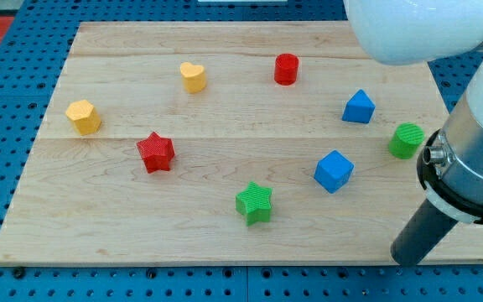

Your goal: Place the blue triangle top left to the yellow heart

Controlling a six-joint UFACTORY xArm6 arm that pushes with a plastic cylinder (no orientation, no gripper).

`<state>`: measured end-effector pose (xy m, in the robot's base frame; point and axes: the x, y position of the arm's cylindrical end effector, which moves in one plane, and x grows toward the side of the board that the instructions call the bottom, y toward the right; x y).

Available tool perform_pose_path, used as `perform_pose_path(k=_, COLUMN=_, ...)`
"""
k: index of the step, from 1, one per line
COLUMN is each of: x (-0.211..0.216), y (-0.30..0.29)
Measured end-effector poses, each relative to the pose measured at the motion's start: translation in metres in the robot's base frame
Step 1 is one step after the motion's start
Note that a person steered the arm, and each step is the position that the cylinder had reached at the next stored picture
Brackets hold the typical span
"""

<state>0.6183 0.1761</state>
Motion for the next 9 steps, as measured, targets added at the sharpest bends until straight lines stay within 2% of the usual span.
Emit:
perform_pose_path(k=2, x=-0.013, y=-0.004)
perform_pose_path(k=3, x=-0.014, y=0.024)
perform_pose_path(k=5, x=-0.015, y=0.025)
perform_pose_path(k=6, x=-0.045, y=0.043)
perform_pose_path(k=7, x=-0.097, y=0.043)
perform_pose_path(k=8, x=-0.124, y=0.025)
perform_pose_path(k=9, x=-0.184, y=0.025)
